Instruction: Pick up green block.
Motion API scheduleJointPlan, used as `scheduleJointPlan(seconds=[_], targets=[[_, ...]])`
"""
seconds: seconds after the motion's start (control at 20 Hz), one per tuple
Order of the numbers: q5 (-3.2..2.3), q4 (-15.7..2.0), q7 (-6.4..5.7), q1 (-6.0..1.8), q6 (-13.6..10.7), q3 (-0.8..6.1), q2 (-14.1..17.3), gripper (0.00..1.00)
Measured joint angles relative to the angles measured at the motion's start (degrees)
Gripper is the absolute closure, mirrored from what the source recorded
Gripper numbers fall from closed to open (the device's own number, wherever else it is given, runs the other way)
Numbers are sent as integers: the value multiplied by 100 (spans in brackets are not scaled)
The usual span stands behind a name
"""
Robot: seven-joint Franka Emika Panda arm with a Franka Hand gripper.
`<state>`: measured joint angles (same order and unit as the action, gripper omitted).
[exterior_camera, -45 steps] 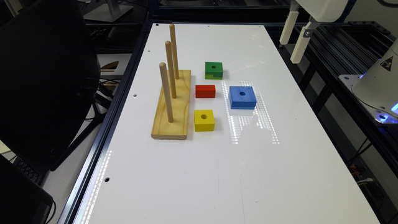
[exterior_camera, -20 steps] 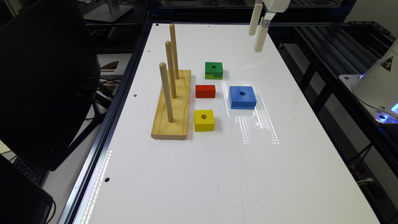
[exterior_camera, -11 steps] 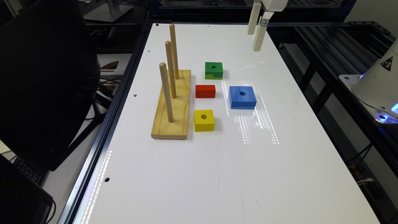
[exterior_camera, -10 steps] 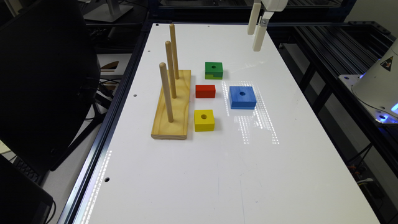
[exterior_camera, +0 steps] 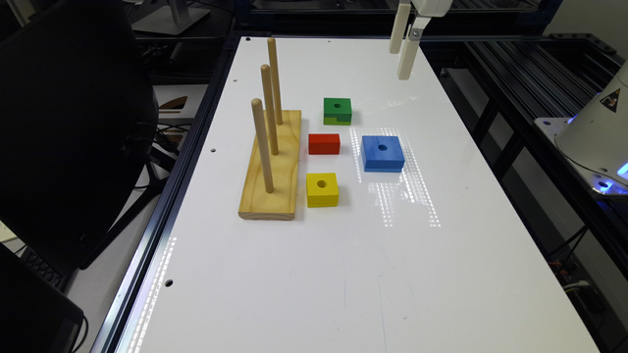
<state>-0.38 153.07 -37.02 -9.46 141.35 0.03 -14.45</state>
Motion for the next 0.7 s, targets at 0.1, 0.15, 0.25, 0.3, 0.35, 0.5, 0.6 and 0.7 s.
scheduleJointPlan(seconds=[0.1,0.15,0.25,0.3,0.35,0.5,0.6,0.7], targets=[[0,-77,14,-19,0,0,42,0],[0,-142,15,-24,0,0,96,0],[0,-261,17,-29,0,0,221,0],[0,-340,18,-32,0,0,306,0],[0,-410,19,-35,0,0,383,0],[-4,-642,35,-57,0,0,631,0],[-4,-767,72,-88,0,0,772,0],[-4,-868,110,-120,0,-1,885,0]])
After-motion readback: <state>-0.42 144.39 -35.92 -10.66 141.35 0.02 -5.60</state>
